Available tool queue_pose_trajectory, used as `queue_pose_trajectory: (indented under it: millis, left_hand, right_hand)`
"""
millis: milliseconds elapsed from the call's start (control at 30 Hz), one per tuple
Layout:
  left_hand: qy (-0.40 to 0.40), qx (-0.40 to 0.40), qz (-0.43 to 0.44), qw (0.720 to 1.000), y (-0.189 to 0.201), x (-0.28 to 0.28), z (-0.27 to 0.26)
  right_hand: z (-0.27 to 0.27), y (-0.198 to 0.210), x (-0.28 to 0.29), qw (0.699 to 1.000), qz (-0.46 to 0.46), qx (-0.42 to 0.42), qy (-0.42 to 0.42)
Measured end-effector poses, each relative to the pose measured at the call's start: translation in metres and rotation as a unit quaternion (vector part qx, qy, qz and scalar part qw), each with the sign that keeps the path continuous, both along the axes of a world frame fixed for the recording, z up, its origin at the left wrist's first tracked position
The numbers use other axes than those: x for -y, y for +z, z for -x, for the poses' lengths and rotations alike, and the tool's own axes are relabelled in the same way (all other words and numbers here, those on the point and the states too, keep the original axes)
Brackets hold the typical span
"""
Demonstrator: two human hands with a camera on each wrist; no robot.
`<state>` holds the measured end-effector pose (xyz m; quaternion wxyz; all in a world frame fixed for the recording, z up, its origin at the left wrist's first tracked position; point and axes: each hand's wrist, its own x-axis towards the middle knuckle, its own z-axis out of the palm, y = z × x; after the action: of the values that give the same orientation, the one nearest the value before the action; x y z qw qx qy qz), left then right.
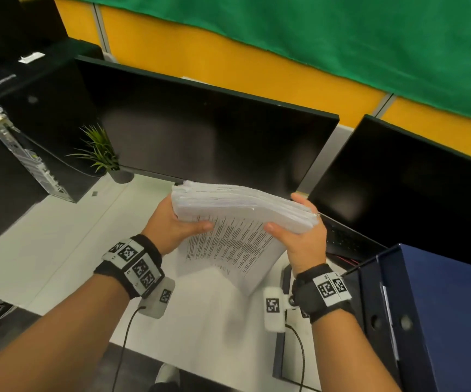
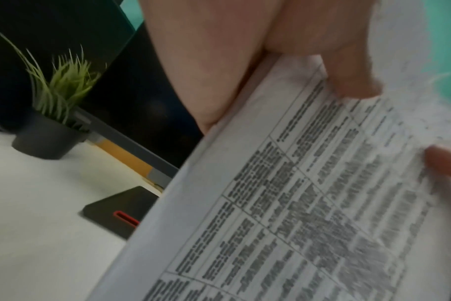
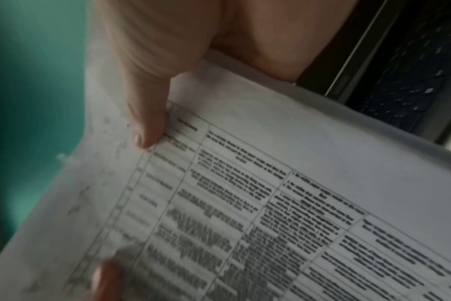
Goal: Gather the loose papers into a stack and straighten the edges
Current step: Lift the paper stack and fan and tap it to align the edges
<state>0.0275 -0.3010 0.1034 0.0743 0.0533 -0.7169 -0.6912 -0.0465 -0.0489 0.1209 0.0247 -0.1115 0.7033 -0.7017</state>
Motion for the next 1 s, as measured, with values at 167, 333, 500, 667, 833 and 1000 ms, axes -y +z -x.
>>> queue_pose_trajectory:
  millis: [167,333,500,667,833,1000]
  left_hand:
    - [0.073,-0.019,0.009,0.997,0.020,-0.010,0.003]
    - [0.080,-0.059,0.037,0.994,0.027,-0.006,-0.004]
    - [0.032,0.027,0.057,0.997,-0.005,-0.015,-0.008]
    - [0.082,-0.039,-0.005,0.996,0.008,-0.014,-0.003]
    - [0.020,-0.046,0.091,0.995,0.000,-0.003,-0.009]
    - [-0.007,-0.070,0.020,0.997,0.001,-0.010,-0.003]
  right_hand:
    - [-0.002,0.021,0.006,1.000,-0.008,0.009,-0.008]
    - [-0.012,0.023,-0.014,0.999,-0.002,-0.049,-0.021]
    - [-0.019,-0.006,-0.008,0.998,-0.004,0.063,-0.001]
    - [-0.008,0.012,-0.015,0.999,0.020,-0.001,0.026]
    - [-0.014,0.006,-0.017,1.000,-0.022,-0.005,0.011]
    - [-0.015,0.006,-0.011,1.000,0.016,-0.004,0.022]
